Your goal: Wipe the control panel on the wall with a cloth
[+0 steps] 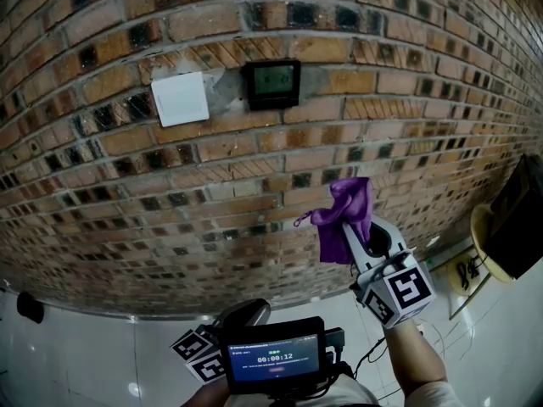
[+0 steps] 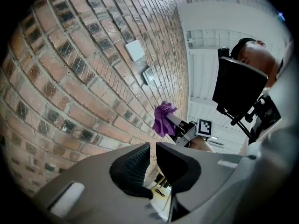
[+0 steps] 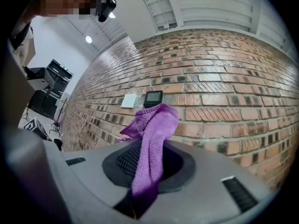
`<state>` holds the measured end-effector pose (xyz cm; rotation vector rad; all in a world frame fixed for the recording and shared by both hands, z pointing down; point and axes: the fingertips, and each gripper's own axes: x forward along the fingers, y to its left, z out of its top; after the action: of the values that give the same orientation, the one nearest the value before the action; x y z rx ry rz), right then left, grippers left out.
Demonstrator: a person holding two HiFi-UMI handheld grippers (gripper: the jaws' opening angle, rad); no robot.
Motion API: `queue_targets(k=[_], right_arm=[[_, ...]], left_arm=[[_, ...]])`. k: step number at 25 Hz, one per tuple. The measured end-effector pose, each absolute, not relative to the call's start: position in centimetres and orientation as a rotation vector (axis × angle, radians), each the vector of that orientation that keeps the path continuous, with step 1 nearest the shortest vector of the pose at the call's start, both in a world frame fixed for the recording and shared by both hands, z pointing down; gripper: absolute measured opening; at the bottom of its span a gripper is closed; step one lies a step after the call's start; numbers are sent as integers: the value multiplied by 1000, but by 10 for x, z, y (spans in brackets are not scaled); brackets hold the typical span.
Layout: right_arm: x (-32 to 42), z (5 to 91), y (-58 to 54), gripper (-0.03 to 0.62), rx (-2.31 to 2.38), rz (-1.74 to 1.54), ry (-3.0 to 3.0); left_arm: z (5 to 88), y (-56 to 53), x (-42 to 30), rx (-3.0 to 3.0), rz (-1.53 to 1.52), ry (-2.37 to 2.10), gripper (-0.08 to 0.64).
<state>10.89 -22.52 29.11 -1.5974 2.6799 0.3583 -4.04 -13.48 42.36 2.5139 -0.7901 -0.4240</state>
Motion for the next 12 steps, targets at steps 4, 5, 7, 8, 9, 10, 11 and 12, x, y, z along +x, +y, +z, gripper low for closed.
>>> queue_targets(k=[4,5,7,8,9,10,11,12], right_arm=[[115,307,-218,81,-1612,269,2677],[115,310,-216,81,-1615,253,2678],[116,316,-212,81,-1619,229,2684],[117,319,-210,81,-1620,220,2687],[117,321,-209,81,-1621,211,2689],[117,323,-207,81,-1622,201,2690],[118,325,-206,81,-1622,189,2690],[118,327,-204,81,-1622,176,2690]], left_arm=[[425,-133,-39,2512,-421,-785,34],[425,-133,-39,2511,-421,-783,34],[426,-132,-37,2511,-418,-779,34],[426,-131,-37,2511,-416,-777,34],[426,-131,-36,2511,-415,-774,34],[426,-131,-35,2510,-414,-773,34],[426,-131,-35,2510,-414,-772,34],[426,-130,-34,2510,-413,-770,34]])
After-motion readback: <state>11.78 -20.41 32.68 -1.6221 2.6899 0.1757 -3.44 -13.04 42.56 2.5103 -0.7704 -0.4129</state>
